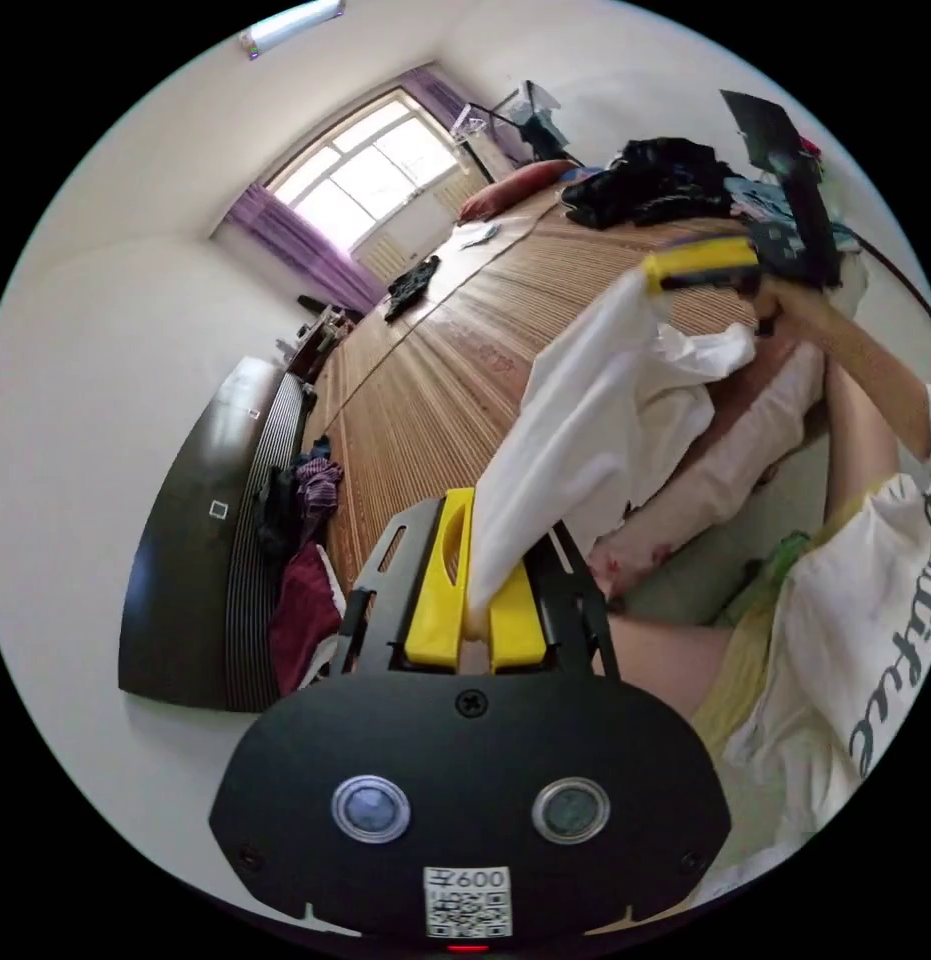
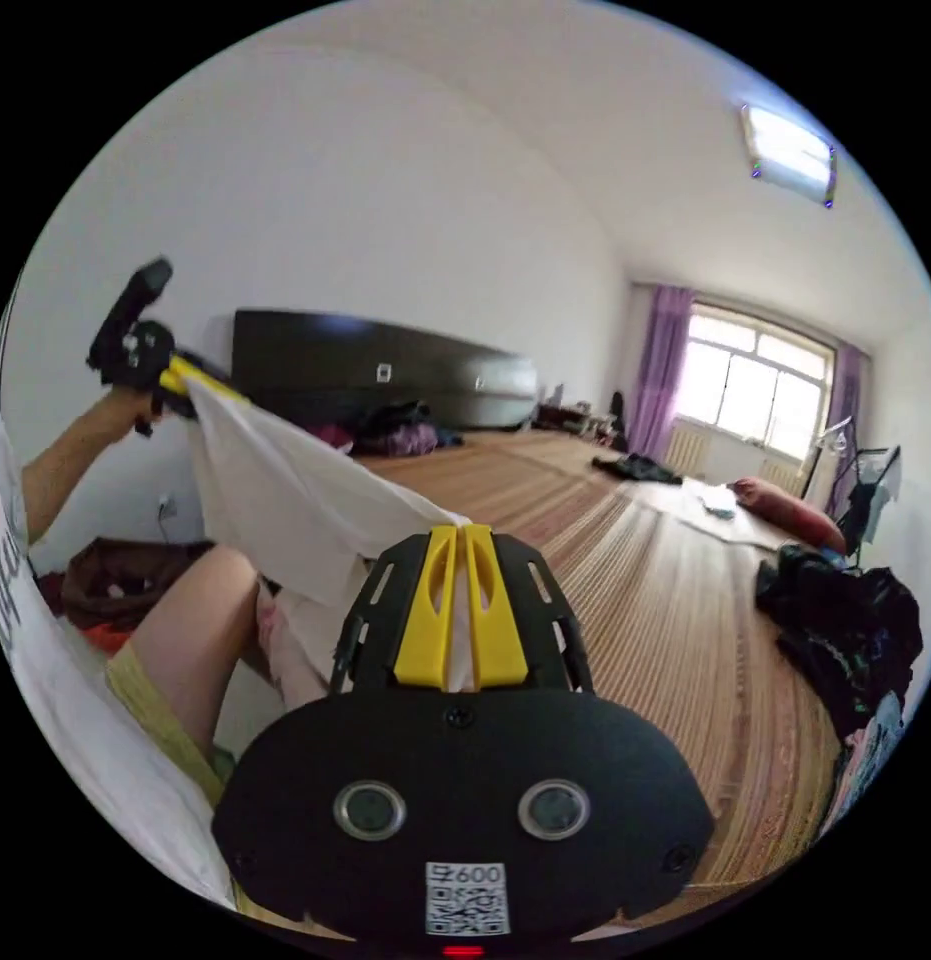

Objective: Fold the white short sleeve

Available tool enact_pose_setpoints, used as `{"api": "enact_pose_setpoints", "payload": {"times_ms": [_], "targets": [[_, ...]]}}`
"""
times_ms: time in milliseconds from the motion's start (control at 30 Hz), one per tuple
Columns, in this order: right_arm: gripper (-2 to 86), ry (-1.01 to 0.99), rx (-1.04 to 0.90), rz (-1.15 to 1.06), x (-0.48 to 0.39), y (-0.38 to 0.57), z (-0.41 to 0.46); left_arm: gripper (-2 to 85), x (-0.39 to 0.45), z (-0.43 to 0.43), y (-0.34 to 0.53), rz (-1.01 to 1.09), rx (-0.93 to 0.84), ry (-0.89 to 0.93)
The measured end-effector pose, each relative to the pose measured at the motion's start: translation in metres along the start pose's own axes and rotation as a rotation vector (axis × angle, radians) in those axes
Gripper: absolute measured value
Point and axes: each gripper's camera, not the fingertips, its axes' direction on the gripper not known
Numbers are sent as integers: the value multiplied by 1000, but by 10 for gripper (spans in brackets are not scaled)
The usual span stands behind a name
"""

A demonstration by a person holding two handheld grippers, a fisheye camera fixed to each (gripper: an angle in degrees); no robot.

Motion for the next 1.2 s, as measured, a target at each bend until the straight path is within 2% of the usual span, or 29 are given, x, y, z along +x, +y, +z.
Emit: {"api": "enact_pose_setpoints", "payload": {"times_ms": [67, 133, 200, 267, 333, 433, 467, 533, 567, 600, 633, 667, 700, 733, 800, 833, 867, 900, 1000, 1033, 1100, 1133, 1200], "targets": [[-7, 31, 121, -30, 10, -47, -56, -4, -2, -37, -10, 32, 107, -43], [-8, -14, 184, -66, 22, -85, -102, -4, -7, -72, -22, 45, 164, -190], [-8, -103, 246, -83, 45, -119, -145, -3, -24, -111, -42, 22, 262, -470], [-8, -108, 255, -84, 66, -136, -163, -2, -45, -136, -66, 6, 379, -630], [-8, -80, 234, -48, 92, -145, -169, 0, -73, -152, -103, 6, 471, -656], [-8, -54, 175, 86, 155, -142, -159, 11, -131, -141, -198, 2, 488, -462], [-8, -8, 148, 157, 184, -134, -148, 19, -151, -119, -246, -7, 447, -371], [-9, 68, 102, 296, 234, -110, -126, 62, -162, -62, -321, -3, 340, -406], [-9, 115, 55, 428, 272, -85, -107, 126, -160, -7, -368, 31, 178, -523], [-9, 155, -6, 586, 310, -54, -88, 163, -153, 57, -406, 120, -96, -657], [-9, 178, -42, 652, 327, -36, -78, 168, -149, 90, -418, 178, -241, -724], [-9, 230, -118, 730, 356, 1, -62, 173, -140, 142, -426, 273, -425, -867], [-8, 309, -207, 761, 377, 38, -51, 175, -129, 167, -421, 318, -420, -968], [-8, 353, -250, 767, 385, 57, -47, 170, -122, 171, -416, 329, -363, -963], [-8, 457, -416, 729, 409, 127, -41, 145, -98, 175, -384, 320, -182, -689], [-7, 479, -450, 722, 414, 142, -42, 137, -93, 180, -372, 315, -173, -607], [-7, 514, -498, 721, 422, 167, -47, 126, -82, 192, -341, 321, -180, -441], [-6, 529, -511, 721, 428, 184, -56, 108, -69, 207, -303, 334, -163, -265], [-1, 530, -447, 655, 430, 192, -76, 53, -51, 250, -214, 278, -82, 97], [-2, 524, -440, 627, 429, 189, -76, 47, -50, 261, -202, 257, -86, 161], [-4, 473, -474, 511, 420, 179, -70, 31, -60, 296, -169, 143, -58, 439], [-5, 444, -488, 481, 416, 178, -68, 28, -67, 303, -164, 91, -40, 508], [-8, 316, -602, 376, 396, 183, -56, 18, -104, 334, -143, -134, 32, 737]]}}
